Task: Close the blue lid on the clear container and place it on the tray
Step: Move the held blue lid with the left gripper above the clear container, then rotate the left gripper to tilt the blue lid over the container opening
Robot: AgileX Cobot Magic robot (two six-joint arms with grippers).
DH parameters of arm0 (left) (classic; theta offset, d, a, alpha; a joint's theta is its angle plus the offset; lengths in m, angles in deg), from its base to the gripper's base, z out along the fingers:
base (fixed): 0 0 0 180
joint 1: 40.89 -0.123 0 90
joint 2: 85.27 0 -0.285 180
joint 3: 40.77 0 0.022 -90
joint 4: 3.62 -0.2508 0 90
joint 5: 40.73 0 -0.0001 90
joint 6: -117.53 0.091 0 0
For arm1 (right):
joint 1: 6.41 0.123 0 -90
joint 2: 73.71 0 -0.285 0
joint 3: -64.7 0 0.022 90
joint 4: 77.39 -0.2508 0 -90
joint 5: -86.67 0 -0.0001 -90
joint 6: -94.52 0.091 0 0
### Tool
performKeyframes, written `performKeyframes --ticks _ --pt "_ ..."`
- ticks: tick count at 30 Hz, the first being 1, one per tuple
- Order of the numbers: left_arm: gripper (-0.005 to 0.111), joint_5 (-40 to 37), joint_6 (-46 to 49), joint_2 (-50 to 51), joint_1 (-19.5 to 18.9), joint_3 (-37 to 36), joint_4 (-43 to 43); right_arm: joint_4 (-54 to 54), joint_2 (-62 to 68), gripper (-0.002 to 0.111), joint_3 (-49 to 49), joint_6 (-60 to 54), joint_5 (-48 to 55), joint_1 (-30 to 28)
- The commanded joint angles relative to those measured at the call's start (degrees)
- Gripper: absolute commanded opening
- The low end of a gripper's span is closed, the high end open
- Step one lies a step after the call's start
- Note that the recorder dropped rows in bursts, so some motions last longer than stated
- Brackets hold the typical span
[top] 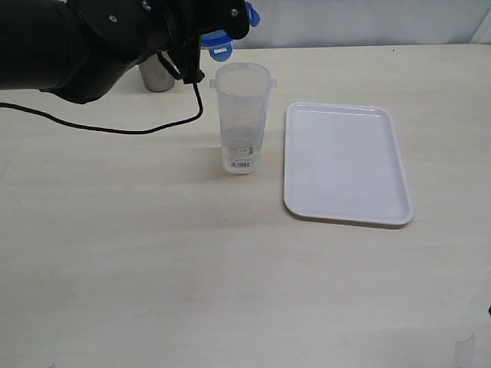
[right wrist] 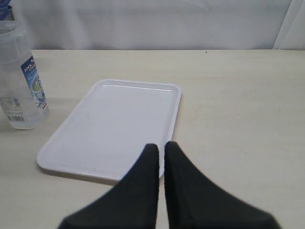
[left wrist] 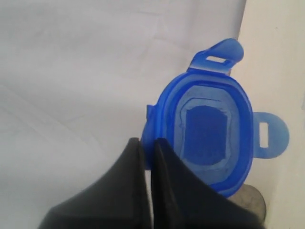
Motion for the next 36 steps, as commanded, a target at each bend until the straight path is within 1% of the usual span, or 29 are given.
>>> performKeyframes --ticks 1,11,13,16,22,28,29,31,33,34,36 --pt "0.000 6.40 1.86 -0.14 2.88 -0.26 0.32 0.46 -0.30 0.004 0.21 -0.32 -0.16 -0.30" --pt "0.000 7.05 1.86 -0.14 6.64 -0.26 0.51 0.46 -0.30 0.004 0.21 -0.32 -0.16 -0.30" --pt "0.000 7.81 1.86 -0.14 6.74 -0.26 0.41 0.46 -0.30 0.004 0.21 -0.32 -0.16 -0.30" --pt "0.000 12.08 1.86 -0.14 6.74 -0.26 0.54 0.46 -0.30 0.004 0.21 -0.32 -0.16 -0.30" --pt "0.000 14.76 1.86 -0.14 6.63 -0.26 0.53 0.46 -0.30 0.004 0.21 -0.32 -0.16 -0.30" --pt "0.000 18.26 1.86 -0.14 6.63 -0.82 2.61 0.46 -0.30 0.004 0.21 -0.32 -0.16 -0.30" --pt "0.000 19.05 1.86 -0.14 6.63 -1.47 1.71 0.46 -0.30 0.004 0.21 -0.32 -0.16 -0.30" --pt "0.000 22.99 1.86 -0.03 6.63 -3.73 -0.94 0.46 -0.30 0.004 0.21 -0.32 -0.16 -0.30" --pt "0.000 28.90 1.86 0.51 6.63 -6.20 -3.83 0.46 -0.30 0.004 0.21 -0.32 -0.16 -0.30" --pt "0.000 30.16 1.86 0.51 6.63 -7.11 -4.75 0.46 -0.30 0.004 0.21 -0.32 -0.16 -0.30" --pt "0.000 30.30 1.86 0.51 6.63 -9.25 -6.86 0.46 -0.30 0.004 0.21 -0.32 -0.16 -0.30"
